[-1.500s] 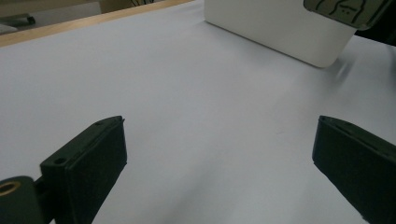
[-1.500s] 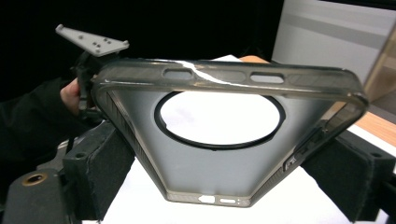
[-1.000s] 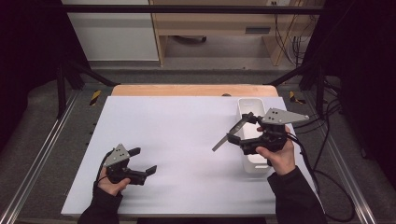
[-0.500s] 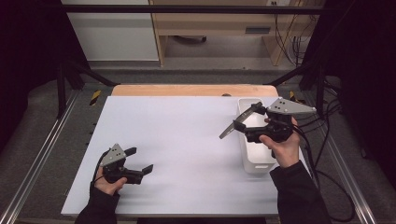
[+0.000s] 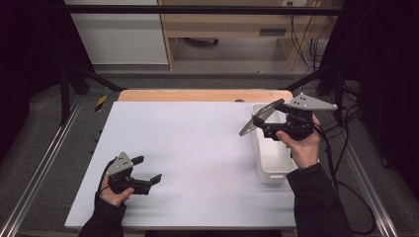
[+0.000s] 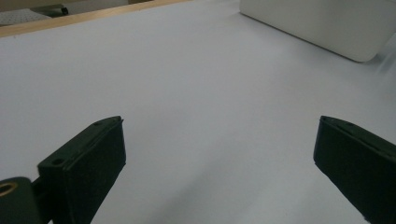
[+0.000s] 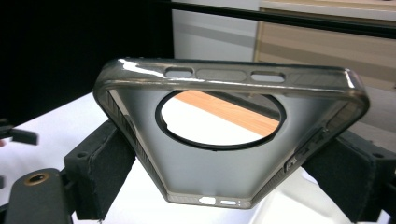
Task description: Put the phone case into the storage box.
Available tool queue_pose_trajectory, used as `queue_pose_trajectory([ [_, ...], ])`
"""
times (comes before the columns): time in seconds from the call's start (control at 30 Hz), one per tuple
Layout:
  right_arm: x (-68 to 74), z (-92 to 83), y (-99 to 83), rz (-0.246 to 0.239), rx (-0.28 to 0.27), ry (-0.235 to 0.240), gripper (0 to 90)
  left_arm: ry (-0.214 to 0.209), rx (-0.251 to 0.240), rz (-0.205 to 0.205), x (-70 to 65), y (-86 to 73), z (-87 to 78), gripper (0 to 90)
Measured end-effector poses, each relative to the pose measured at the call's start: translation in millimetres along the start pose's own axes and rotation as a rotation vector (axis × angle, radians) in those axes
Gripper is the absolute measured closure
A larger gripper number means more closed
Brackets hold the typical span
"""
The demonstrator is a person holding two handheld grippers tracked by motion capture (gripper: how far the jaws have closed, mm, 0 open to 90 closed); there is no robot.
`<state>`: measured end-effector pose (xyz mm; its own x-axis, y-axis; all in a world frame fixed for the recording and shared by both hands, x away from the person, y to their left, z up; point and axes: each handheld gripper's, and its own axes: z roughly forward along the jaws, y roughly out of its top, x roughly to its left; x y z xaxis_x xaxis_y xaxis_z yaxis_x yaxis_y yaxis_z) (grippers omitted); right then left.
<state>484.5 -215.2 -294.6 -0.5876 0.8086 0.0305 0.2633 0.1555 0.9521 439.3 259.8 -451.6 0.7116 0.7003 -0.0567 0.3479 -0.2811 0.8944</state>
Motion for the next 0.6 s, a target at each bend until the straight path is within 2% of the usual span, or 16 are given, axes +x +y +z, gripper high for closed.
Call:
queue_pose_trajectory([
  [0.27, -10.4, 3.0, 4.4, 0.013, 0.016, -0.072, 12.5, 0.004, 0.002, 0.004, 0.7, -0.5, 0.2, 1.9],
  [0.6, -19.7, 7.3, 11.6, 0.022, 0.029, -0.13, 12.5, 0.005, 0.008, 0.01, 1.1, -0.9, 0.7, 1.8],
])
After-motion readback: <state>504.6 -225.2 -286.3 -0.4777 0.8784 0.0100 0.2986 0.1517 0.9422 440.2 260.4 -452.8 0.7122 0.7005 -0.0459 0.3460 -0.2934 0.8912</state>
